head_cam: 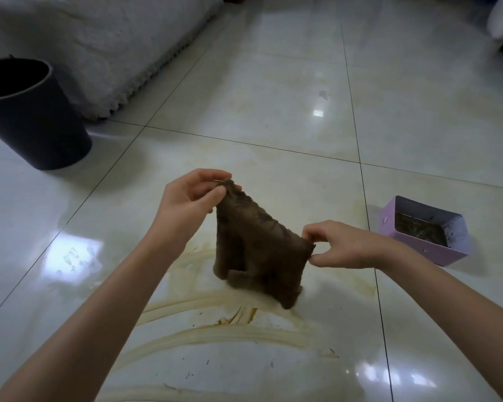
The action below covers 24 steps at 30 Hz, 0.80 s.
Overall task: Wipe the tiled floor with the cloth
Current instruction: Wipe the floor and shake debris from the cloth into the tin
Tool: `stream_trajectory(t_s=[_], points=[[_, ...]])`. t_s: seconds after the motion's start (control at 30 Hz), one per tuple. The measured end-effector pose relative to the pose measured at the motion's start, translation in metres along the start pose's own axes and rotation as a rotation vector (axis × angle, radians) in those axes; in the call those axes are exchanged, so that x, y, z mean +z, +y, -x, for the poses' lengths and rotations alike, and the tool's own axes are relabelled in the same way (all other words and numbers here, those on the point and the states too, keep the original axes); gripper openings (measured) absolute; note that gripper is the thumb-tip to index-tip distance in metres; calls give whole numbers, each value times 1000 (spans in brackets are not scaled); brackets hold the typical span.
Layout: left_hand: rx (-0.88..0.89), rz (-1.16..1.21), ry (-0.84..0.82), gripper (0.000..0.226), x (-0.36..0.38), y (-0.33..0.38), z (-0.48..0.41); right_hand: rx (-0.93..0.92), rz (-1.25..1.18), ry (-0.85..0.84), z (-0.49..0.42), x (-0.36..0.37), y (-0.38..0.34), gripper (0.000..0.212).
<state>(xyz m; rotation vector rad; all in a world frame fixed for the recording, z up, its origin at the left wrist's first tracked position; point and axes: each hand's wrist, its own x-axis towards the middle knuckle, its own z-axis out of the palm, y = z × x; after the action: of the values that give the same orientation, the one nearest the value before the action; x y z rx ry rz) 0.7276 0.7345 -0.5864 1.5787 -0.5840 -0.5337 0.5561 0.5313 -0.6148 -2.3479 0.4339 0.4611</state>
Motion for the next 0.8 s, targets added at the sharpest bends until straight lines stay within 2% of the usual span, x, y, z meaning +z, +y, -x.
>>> stream_trajectory(t_s=[0.1,0.17,0.27,0.43,0.57,0.8], points=[[-71,47,112,23,-9,-6,-2,18,-60,168,7,0,8,21],[-100,41,140,23,-15,-10,-3,-4,-43,282,13,-2,14,18],[-121,-8,150,21,-22,-14,-2,-62,88,437,25,-11,17,8],[-109,-83,106,19,-21,-12,4,-153,260,628,46,-27,19,17],[-112,-106,23,16,-20,-1,10,-134,327,664,69,-35,15,25],[-119,-143,-113,13,-18,6,15,-171,67,596,107,-40,7,24]])
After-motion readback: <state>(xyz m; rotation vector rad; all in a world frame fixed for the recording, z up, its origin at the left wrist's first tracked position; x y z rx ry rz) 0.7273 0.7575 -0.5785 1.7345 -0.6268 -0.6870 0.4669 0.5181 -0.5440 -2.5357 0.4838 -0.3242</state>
